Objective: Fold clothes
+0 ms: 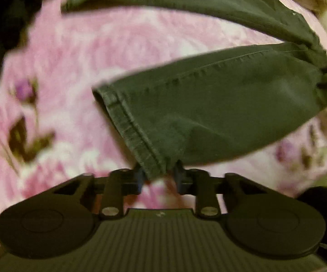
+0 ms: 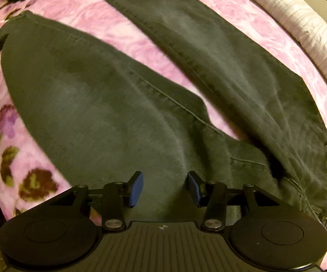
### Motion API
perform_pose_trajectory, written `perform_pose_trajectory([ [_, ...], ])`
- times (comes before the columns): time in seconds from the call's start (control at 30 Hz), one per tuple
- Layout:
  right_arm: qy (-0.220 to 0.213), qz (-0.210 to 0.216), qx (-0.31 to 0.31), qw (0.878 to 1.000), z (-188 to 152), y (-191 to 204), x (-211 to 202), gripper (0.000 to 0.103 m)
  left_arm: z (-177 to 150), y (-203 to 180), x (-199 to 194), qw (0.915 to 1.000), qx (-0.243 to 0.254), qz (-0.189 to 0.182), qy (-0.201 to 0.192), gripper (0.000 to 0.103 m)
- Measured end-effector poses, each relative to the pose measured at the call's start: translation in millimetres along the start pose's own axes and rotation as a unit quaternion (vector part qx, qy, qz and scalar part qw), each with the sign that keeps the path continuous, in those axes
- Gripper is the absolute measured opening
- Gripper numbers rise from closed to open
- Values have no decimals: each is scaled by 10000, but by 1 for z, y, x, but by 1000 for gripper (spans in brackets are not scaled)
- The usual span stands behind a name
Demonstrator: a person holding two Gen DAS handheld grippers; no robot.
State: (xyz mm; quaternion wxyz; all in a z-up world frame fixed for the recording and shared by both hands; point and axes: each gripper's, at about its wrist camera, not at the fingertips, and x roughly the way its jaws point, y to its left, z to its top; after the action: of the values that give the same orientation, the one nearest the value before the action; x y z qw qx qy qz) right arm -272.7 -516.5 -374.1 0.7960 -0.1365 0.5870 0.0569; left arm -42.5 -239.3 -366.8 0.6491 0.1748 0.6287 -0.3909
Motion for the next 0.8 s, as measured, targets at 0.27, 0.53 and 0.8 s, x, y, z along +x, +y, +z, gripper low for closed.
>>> perform_pose_trajectory([
  [0.27, -195, -34, 236, 9995, 7, 15, -16, 47, 19, 42, -64, 9942, -1023, 277, -163, 9],
  [0.53, -229, -10, 117, 9997, 1, 53, -22, 54, -8, 22, -18, 9998, -178, -80, 106, 51],
  [0.8, 270, -85, 1004, 9945, -23, 54, -9, 55, -22, -4, 12, 9976, 269, 163, 620, 32],
])
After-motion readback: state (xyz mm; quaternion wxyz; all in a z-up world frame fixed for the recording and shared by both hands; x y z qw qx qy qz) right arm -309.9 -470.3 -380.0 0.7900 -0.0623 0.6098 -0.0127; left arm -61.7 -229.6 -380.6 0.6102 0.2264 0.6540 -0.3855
